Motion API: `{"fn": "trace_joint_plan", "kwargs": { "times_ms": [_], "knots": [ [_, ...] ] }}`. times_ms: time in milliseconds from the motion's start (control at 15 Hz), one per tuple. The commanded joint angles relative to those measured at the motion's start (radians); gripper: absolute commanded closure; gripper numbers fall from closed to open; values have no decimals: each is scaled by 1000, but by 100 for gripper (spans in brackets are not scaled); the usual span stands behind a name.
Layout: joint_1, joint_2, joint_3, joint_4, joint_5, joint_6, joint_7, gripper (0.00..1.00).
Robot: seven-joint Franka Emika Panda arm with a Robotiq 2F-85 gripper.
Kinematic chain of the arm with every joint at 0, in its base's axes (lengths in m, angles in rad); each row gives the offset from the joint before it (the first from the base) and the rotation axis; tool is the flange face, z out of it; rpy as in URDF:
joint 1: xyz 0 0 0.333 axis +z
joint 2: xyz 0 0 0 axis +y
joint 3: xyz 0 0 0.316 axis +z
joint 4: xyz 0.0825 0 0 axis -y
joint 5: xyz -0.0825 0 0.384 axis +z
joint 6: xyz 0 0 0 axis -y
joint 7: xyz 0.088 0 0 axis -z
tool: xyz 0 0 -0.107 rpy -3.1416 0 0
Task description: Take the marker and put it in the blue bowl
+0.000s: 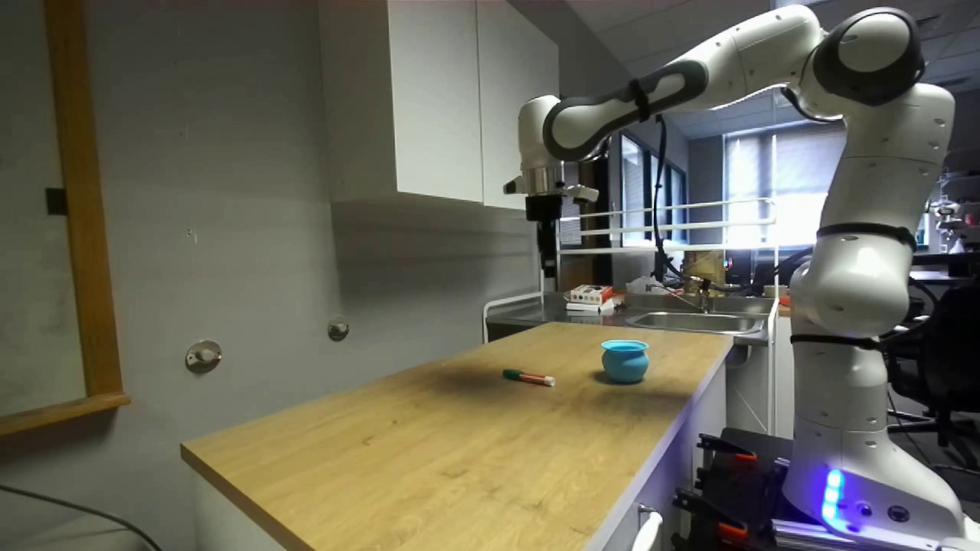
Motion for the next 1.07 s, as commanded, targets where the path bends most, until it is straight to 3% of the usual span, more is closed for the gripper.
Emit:
{"fn": "trace_joint_plan", "kwargs": {
  "times_ms": [0, 533, 1000],
  "knots": [
    [-2, 153, -5, 118, 133, 21, 11, 0],
    [-45, 386, 11, 160, 121, 153, 100, 0],
    [-49, 469, 12, 110, 88, 225, 149, 0]
  ]
}}
